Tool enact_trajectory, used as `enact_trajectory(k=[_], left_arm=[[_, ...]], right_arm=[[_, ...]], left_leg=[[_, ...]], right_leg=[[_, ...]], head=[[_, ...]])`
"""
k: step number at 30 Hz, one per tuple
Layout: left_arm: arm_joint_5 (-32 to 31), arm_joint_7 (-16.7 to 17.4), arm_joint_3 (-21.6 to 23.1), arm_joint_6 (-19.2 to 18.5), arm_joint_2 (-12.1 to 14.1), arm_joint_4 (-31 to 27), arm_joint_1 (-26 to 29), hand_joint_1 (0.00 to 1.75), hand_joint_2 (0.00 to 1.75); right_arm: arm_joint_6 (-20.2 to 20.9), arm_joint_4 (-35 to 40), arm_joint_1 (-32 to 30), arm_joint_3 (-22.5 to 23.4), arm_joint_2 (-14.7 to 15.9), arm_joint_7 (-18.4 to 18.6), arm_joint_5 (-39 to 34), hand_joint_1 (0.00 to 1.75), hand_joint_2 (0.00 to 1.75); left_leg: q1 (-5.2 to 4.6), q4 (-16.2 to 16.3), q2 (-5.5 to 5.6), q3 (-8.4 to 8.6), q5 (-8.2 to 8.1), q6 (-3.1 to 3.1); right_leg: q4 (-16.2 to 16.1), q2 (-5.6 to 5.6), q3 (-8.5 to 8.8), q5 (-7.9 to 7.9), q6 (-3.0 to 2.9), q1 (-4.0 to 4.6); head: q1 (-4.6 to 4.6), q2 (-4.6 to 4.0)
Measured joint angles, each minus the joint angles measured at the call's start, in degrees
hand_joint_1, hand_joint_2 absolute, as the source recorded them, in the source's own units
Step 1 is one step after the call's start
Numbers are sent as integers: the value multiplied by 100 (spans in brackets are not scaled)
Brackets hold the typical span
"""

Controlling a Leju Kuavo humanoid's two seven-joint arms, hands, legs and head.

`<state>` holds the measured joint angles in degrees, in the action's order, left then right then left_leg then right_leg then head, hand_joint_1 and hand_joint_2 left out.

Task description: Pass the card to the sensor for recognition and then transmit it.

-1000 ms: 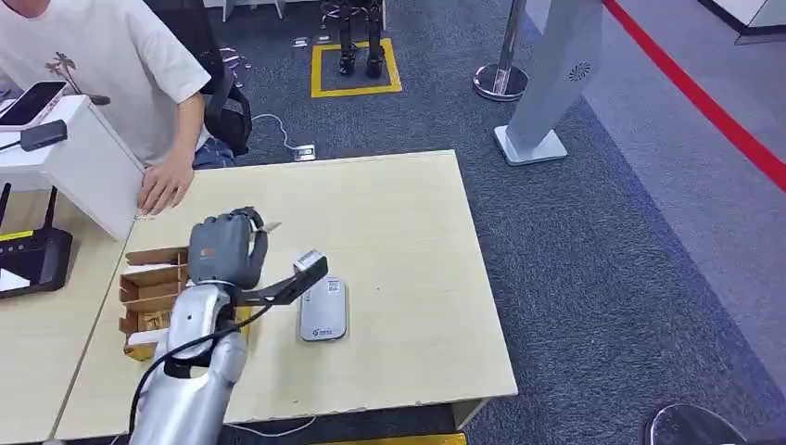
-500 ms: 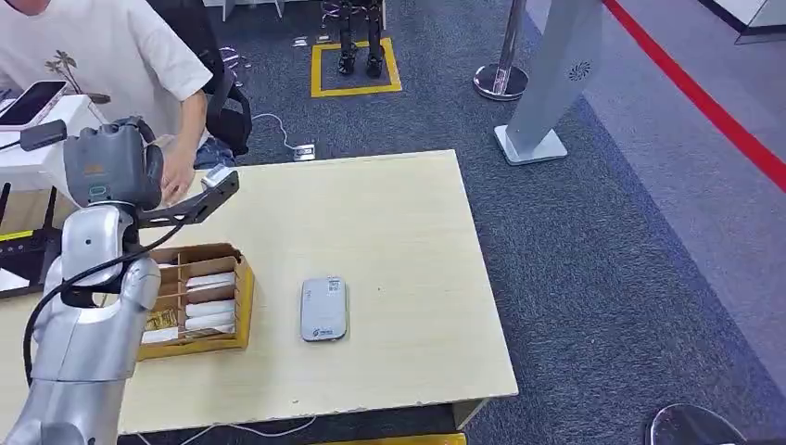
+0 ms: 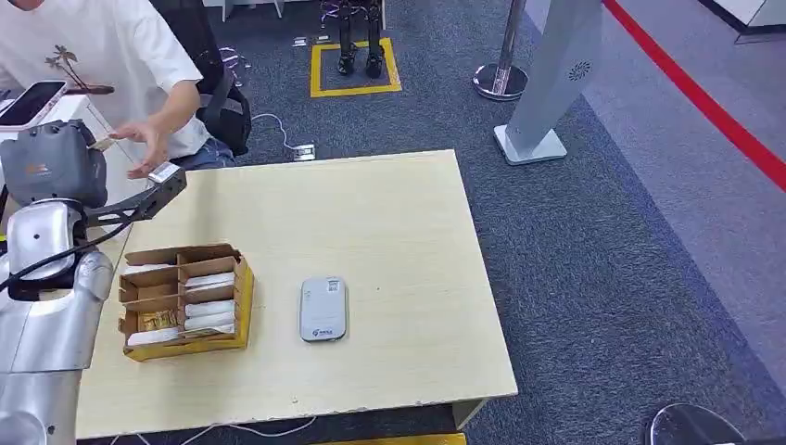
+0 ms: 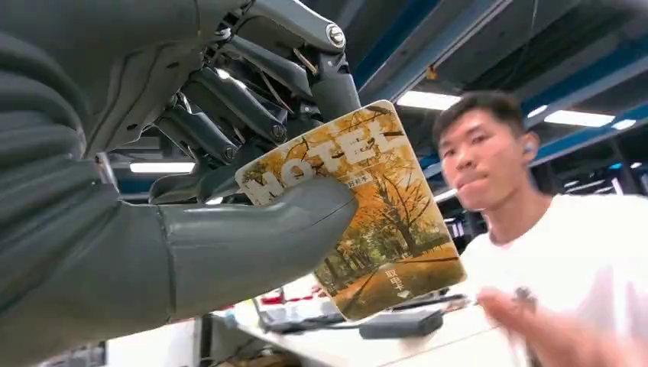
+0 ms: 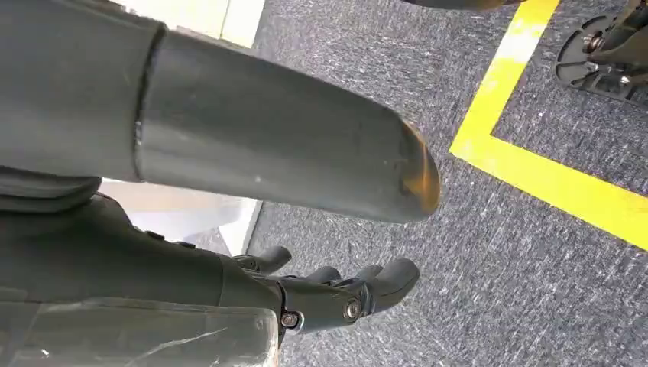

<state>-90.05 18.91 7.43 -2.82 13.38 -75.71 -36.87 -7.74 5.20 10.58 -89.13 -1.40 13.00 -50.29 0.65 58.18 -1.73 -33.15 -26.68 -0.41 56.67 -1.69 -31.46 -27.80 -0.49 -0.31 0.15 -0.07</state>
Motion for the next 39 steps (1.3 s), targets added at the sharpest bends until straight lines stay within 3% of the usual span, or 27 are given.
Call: enact_trajectory(k=[20, 21, 22, 23, 24, 34, 39], left_arm=[[0, -61, -398, 7, 68, 199, 194, 175, 175], [0, -74, -419, 7, 57, 199, 194, 136, 175], [0, -90, -435, 7, 48, 199, 194, 0, 175], [0, -94, -439, 7, 44, 201, 194, 0, 175], [0, -103, -441, 15, 35, 201, 194, 0, 0], [0, -262, -483, 155, -61, 177, 194, 0, 0], [0, -653, -660, 16, -197, -6, 187, 0, 0]], right_arm=[[-7, 0, -4, 0, -2, -20, -79, 0, 0], [-7, 0, -4, 0, -2, -20, -79, 0, 0], [-7, 0, -4, 0, -2, -20, -79, 0, 0], [-7, 0, -4, 0, -2, -20, -79, 0, 0], [-7, 0, -4, 0, -2, -20, -79, 0, 0], [-7, 0, -7, 0, -2, -31, -129, 0, 0], [-7, 0, -17, 0, -4, -46, -192, 0, 0]], left_leg=[[-1, 1, -4, -7, -1, 0], [-1, 1, -4, -8, -1, -1], [-1, 1, -5, -9, -2, -1], [-1, 1, -5, -9, -2, -1], [-1, 1, -5, -9, -2, -2], [0, 1, -3, -8, 1, -2], [-1, 2, -3, -7, 1, -3]], right_leg=[[-1, 6, -10, 1, 0, -1], [-1, 7, -11, 1, 0, -1], [-1, 7, -12, 1, 0, -1], [-2, 7, -12, 1, 0, -1], [-2, 6, -12, 1, 0, -1], [-1, 4, -10, 2, 0, -1], [-1, 4, -11, 2, 0, -1]], head=[[-2, 0], [-2, 0], [-2, 0], [-2, 0], [0, 0], [0, 0], [-2, 0]])
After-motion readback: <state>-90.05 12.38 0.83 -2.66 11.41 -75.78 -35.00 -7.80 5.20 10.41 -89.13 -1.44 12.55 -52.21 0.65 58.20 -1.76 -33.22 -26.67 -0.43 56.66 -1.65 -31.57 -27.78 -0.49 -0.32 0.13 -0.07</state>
